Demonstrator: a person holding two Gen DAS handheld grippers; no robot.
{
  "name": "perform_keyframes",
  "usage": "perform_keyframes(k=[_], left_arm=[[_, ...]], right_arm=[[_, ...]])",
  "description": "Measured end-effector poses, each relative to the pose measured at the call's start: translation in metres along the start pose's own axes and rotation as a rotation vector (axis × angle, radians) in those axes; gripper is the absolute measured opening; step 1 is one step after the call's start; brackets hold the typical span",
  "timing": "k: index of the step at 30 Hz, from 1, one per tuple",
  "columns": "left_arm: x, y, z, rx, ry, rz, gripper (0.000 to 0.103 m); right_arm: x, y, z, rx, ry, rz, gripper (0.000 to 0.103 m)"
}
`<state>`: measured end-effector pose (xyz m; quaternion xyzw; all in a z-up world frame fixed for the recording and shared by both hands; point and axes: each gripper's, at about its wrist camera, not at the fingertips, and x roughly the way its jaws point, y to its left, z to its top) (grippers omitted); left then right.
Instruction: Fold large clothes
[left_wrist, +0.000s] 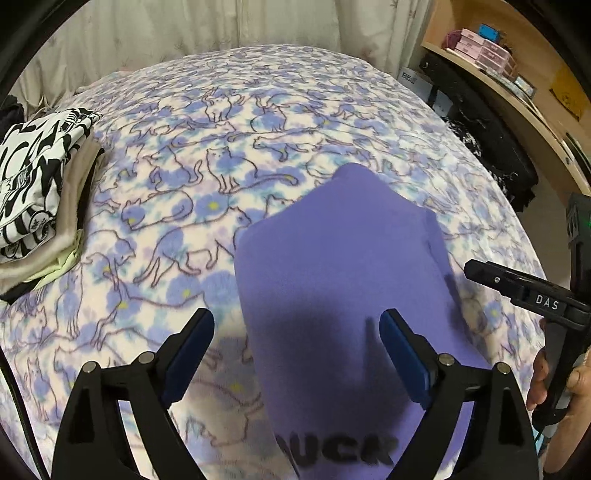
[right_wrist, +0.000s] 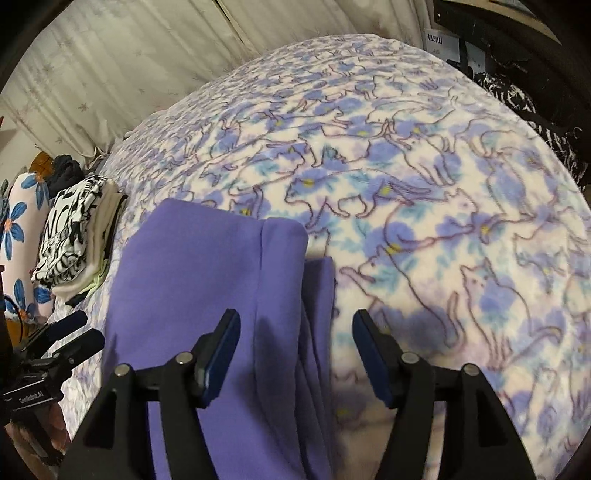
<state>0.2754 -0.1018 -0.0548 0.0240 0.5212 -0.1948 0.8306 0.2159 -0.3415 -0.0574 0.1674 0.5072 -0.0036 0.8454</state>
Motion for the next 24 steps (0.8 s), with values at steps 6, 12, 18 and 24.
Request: perform_keyframes(k=[6,12,18,24], left_arm=[[-0.037,-0.01,-0.021,0.021,-0.034,-0.046,0.102],[-0.07,-0.019,-0.047,0.064,-0.089,-0.058,0.102],[-0.085,-0.02,-0.072,0.092,-0.123,-0.093,0.102],[-0.072,-0.014,-0.086,0.025,-0.079,-0.139,0.102]], right_arm=[[-0.035,0.004,-0.021,-0.009,0.001,0.036,0.079],[-0.058,0.008,-0.045,-0.009,0.011,0.072,0.089],[-0.058,0.007,-0.063,0.005,0.065,0.045,0.089],[-0.056,0.011,-0.075,-0.101,0.003,0.05,0.089]])
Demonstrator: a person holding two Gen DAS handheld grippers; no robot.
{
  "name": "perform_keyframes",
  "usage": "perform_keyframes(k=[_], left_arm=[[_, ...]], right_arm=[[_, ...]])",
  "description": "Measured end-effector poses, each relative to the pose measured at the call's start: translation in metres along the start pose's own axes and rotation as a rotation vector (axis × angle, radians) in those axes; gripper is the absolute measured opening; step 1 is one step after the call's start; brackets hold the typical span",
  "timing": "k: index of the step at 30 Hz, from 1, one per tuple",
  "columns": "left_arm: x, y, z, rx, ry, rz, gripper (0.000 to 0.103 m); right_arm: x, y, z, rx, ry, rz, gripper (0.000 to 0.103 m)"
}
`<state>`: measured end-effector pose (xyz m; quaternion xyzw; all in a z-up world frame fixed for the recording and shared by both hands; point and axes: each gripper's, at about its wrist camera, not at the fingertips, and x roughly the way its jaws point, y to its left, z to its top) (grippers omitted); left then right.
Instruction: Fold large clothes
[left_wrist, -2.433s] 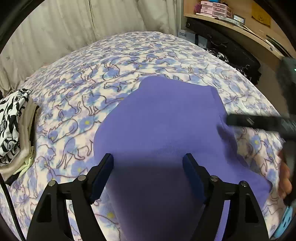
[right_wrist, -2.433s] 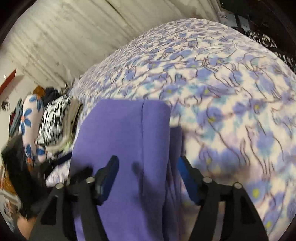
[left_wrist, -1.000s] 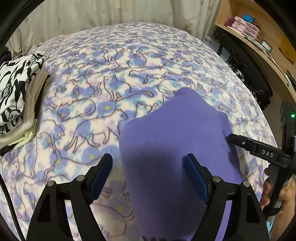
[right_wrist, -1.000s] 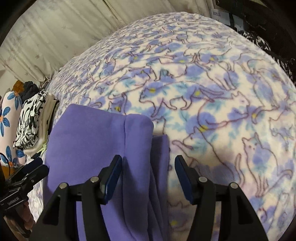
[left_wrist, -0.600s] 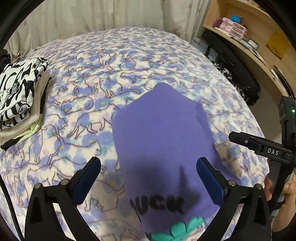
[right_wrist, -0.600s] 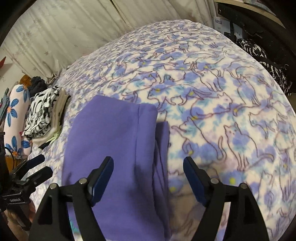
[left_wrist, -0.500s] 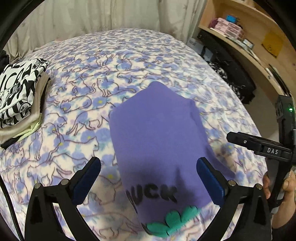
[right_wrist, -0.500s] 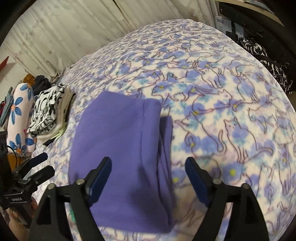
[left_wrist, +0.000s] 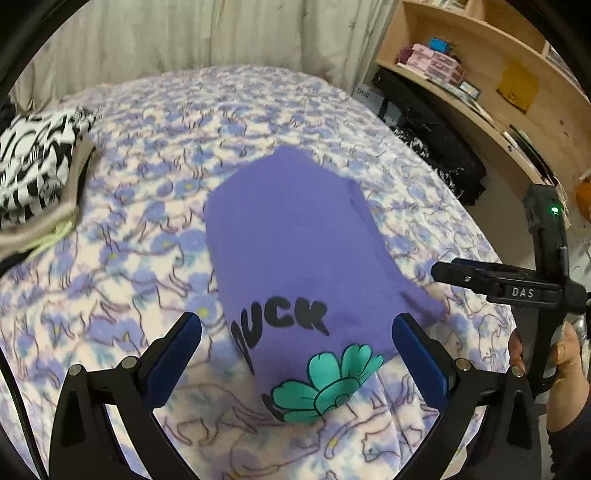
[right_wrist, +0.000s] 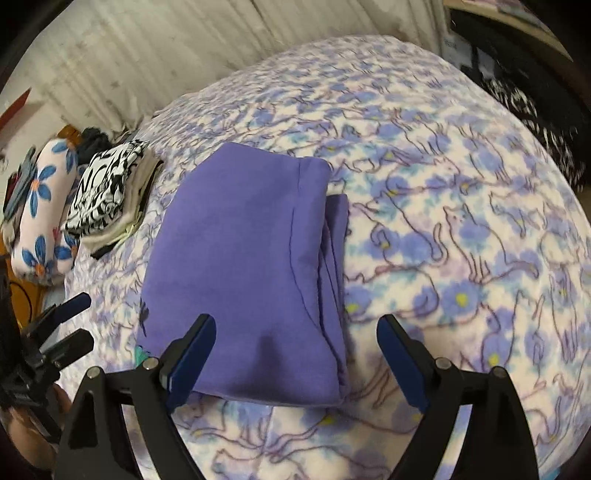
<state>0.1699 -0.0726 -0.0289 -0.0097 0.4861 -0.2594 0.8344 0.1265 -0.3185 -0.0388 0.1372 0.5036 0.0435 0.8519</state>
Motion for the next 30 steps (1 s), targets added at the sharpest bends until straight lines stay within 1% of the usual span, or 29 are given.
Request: perform_keyframes(k=[3,7,11,15,18,20,22,26,27,30], left_arm=[[0.012,0.008,-0.003,-0.041,0.028,-0.017,0.102],[0.037,0.023,-0.005,-0.121,0.109,-0.028,0.102],[0.058,0.04,-0.007,-0.205,0.145,-0.077,0.102],[0.074,0.046,-0.008,-0.234,0.147,-0.134,0.102],[0.085,0.045,-0.007,-0.243,0.157,-0.183,0.102],[0.092,0.044,-0.006,-0.234,0.164,-0.199,0.102],[0.096,0.042,-0.006,-0.221,0.16,-0.194,0.103],[0.102,0.041,-0.008,-0.205,0.148,-0.2,0.103],[0.103,0.042,-0.008,-0.207,0.145,-0.207,0.103],[0.108,0.044,-0.009,-0.211,0.139,-0.221,0.103]], right_arm=[[0.007,-0.005,0.0,0.004,-0.004,0.029,0.089],[0.016,-0.011,0.004,-0.003,-0.018,0.029,0.09],[0.034,-0.018,0.01,0.007,0.047,0.044,0.09],[0.055,-0.025,0.015,0.01,0.091,0.065,0.091],[0.071,-0.032,0.018,0.024,0.123,0.106,0.091],[0.083,-0.035,0.019,0.033,0.155,0.136,0.091],[0.095,-0.037,0.019,0.041,0.187,0.164,0.091],[0.118,-0.042,0.016,0.087,0.252,0.265,0.09],[0.123,-0.045,0.016,0.109,0.263,0.3,0.09],[0.134,-0.052,0.014,0.143,0.27,0.362,0.091]])
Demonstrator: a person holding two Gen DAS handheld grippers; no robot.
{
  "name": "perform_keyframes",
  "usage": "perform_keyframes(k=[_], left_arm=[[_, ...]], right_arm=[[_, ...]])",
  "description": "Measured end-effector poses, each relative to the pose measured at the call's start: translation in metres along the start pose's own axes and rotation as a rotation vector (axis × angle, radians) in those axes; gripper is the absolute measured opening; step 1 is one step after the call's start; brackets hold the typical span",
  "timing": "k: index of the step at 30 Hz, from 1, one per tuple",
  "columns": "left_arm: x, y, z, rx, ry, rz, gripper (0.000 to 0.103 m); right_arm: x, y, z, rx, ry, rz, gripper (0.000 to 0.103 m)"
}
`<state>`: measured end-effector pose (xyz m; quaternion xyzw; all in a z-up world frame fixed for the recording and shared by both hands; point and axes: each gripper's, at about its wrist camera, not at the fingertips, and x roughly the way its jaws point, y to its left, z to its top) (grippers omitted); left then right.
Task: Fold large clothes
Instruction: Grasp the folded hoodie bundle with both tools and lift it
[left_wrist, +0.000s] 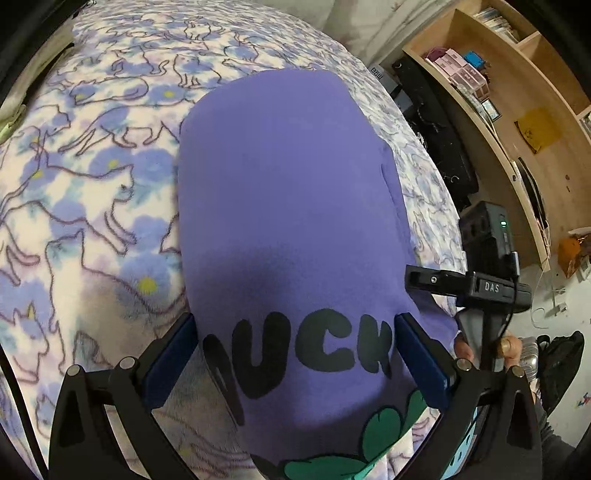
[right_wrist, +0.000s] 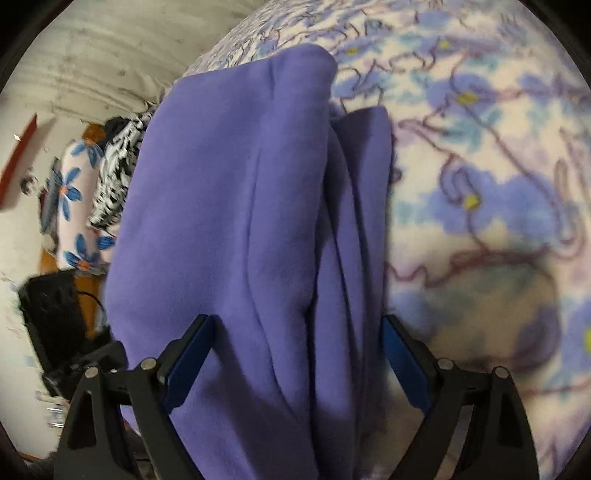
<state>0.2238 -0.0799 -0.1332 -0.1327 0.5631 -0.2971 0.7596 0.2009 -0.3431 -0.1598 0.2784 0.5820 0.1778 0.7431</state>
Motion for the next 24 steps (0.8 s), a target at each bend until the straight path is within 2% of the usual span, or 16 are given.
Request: perform_keyframes(k=[5,13,17,24], left_arm=[[0.009,0.006,0.001,-0.021,-0.002,-0.035,0.103],[0.025,0.016,0.005,-0.071,0.029,-0.125,0.103],[0.034,0.018,0.003,-0.108,0.061,-0.165,0.103],[0.043,0.012,0.005,-0.141,0.057,-0.145,0.103]], right_arm=[[0.008,-0.005,0.002,-0.009,0.018,0.052,0.091],[0.018,0.0,0.008,-0.025,0.062,0.069,0.103],[0.021,0.003,0.011,-0.041,0.058,0.058,0.103],[0.019,0.008,0.006,-0.059,0.005,0.045,0.1]])
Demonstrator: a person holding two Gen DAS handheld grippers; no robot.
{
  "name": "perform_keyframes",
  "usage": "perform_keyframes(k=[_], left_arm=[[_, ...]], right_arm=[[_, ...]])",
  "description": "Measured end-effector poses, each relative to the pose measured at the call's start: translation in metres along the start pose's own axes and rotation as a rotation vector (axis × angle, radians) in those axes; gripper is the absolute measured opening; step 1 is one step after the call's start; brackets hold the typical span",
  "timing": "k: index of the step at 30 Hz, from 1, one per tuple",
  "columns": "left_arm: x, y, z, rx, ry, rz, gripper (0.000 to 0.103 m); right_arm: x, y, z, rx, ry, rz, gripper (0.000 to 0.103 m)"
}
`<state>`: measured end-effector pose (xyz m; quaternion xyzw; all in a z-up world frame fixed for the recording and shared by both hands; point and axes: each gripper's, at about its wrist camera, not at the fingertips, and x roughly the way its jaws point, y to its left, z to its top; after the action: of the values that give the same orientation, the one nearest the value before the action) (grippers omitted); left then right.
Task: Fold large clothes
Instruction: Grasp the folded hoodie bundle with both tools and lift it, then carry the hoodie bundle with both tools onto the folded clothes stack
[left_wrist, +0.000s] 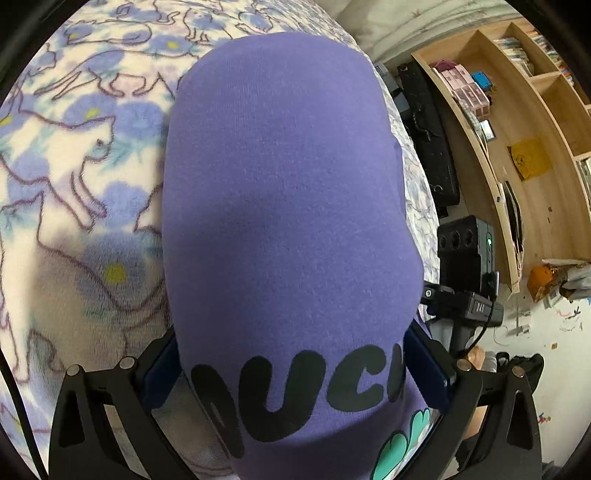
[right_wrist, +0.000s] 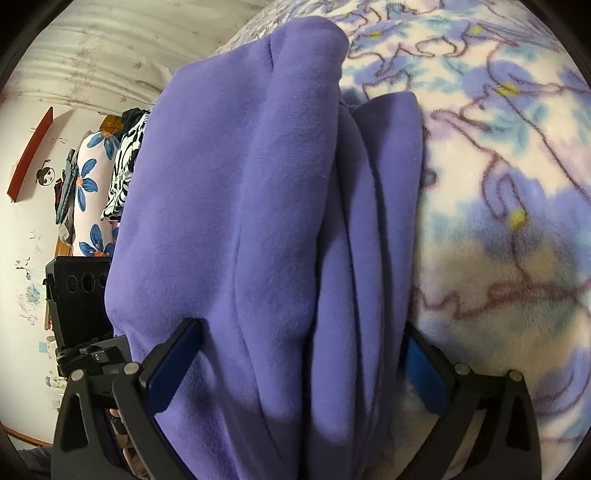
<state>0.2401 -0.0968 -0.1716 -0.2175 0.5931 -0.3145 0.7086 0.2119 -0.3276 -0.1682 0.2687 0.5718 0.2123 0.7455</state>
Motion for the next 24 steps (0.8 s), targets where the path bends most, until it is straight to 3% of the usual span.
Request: perform_keyframes(k=[8,13,17,24], left_arm=[[0.0,-0.008,-0.001,0.015,-0.052,0.019,0.103],[-0.012,-0.024,-0.006,0.083,-0.089,0.068,0.101],[-0.033,-0.044,-0.014,0.147,-0.121,0.09,0.101],[-0.09,-0.041,-0.045,0.143,-0.168,0.084,0.101]], right_arm=[[-0.006,0.009,-0.007,-0.016,-0.065,0.028,0.076],[-0.013,0.034,-0.015,-0.035,-0.126,0.001,0.054],[-0.02,0.056,-0.028,-0.067,-0.158,-0.035,0.05],[-0.024,0.1,-0.057,-0.097,-0.193,-0.022,0.049]])
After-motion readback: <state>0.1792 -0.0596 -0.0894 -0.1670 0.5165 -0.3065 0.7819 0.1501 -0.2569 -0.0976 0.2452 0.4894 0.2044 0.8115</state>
